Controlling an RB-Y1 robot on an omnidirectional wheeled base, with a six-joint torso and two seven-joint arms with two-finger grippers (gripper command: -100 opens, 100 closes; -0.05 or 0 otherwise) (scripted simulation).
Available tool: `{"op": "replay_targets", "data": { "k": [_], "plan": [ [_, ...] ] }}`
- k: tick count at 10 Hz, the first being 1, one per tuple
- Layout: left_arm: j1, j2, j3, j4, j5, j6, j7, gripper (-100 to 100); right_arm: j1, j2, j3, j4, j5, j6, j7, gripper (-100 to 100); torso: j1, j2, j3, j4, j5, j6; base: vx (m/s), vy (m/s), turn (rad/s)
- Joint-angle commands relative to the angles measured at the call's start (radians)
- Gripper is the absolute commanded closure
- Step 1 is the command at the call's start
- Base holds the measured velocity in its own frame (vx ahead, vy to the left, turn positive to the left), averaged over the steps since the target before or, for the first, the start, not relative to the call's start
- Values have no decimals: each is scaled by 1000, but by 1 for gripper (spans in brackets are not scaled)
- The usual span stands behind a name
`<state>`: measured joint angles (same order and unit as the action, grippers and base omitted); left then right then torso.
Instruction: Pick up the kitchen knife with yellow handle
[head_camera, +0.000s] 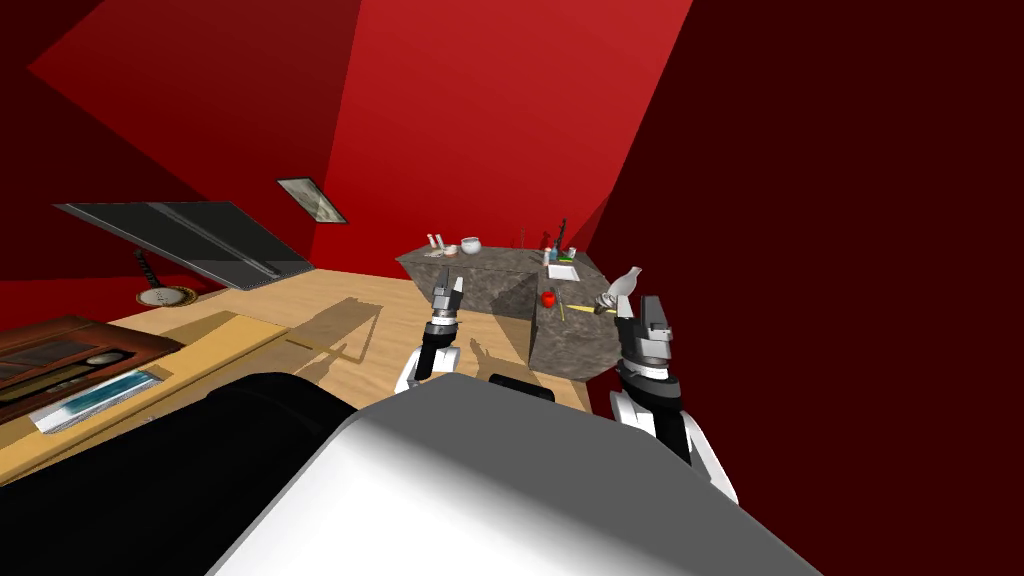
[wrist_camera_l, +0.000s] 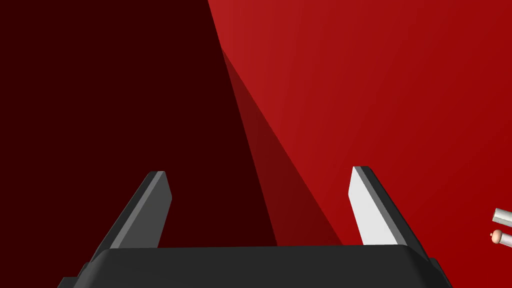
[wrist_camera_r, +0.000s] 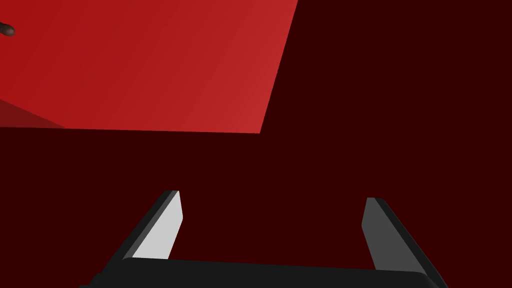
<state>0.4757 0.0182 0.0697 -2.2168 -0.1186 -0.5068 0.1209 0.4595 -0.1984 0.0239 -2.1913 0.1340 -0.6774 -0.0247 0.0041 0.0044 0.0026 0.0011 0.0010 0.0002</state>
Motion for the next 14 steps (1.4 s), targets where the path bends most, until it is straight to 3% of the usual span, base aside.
{"op": "replay_targets", "data": {
  "k": [1,7,14],
  "plan": [
    [0,0,0,0,0,0,0,0,-10,-50,-11,22,19,-12,15,-100,0,0,0,0,0,0,-46,47,96],
    [0,0,0,0,0,0,0,0,-48,-216,-37,119,101,-61,73,-100,-1,-1,-1,0,0,0,-46,58,135],
    [0,0,0,0,0,0,0,0,-72,-385,-41,207,175,-102,114,-100,-2,-3,-1,-1,0,0,-31,45,124]
  ]
}}
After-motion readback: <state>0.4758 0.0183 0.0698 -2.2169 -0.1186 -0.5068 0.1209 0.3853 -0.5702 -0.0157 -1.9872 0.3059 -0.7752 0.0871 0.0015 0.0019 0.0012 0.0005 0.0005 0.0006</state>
